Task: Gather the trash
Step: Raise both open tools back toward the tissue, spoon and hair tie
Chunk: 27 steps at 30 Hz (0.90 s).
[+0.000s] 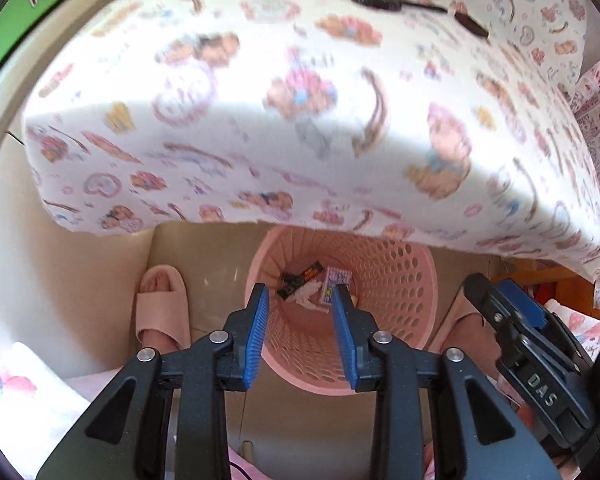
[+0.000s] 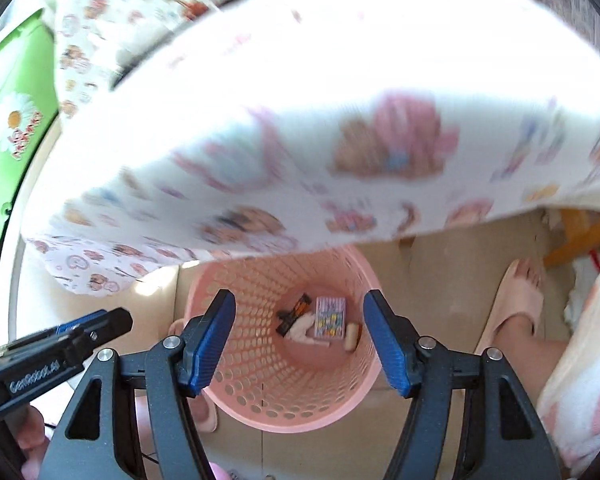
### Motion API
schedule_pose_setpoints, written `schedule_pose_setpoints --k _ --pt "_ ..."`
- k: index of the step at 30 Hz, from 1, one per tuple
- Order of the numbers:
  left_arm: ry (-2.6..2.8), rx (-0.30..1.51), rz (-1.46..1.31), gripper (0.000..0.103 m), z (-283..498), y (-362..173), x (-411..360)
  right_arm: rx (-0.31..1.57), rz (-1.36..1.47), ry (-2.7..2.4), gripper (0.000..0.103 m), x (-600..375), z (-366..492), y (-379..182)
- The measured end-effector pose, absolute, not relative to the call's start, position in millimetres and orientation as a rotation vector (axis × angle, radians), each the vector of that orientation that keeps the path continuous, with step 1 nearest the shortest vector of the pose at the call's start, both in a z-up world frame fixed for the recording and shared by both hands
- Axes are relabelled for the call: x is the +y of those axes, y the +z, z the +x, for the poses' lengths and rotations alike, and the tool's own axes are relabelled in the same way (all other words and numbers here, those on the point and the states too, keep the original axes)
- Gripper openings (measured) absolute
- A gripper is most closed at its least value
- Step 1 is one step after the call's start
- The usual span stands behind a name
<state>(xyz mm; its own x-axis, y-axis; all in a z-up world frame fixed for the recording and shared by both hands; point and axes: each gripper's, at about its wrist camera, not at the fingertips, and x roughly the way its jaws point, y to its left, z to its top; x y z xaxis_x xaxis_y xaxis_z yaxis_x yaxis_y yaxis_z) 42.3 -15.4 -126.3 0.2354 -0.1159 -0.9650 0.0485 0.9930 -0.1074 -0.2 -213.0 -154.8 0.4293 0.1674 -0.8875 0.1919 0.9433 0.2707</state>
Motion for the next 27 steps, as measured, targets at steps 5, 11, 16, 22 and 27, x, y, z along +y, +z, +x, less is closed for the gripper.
schedule_pose_setpoints --k 5,11,16,22,27 --pt "-0.084 1.208 -0.021 0.037 39 -96 -11 1.025 0.31 0.014 0.074 -208 -9 -116" --pt "-0.078 1.081 0.076 0.042 35 -63 -10 0.918 0.264 0.035 0.075 -203 -17 -80" --pt "-0.076 0.988 0.086 0.046 32 -39 -5 0.833 0.243 0.042 0.077 -204 -22 -52" --pt "-0.072 0.887 0.1 0.053 25 -21 -7 0.789 0.198 0.039 0.078 -203 -27 -39" --pt "-0.069 0.818 0.113 0.061 19 -12 -9 0.756 0.183 0.052 0.078 -204 -30 -29"
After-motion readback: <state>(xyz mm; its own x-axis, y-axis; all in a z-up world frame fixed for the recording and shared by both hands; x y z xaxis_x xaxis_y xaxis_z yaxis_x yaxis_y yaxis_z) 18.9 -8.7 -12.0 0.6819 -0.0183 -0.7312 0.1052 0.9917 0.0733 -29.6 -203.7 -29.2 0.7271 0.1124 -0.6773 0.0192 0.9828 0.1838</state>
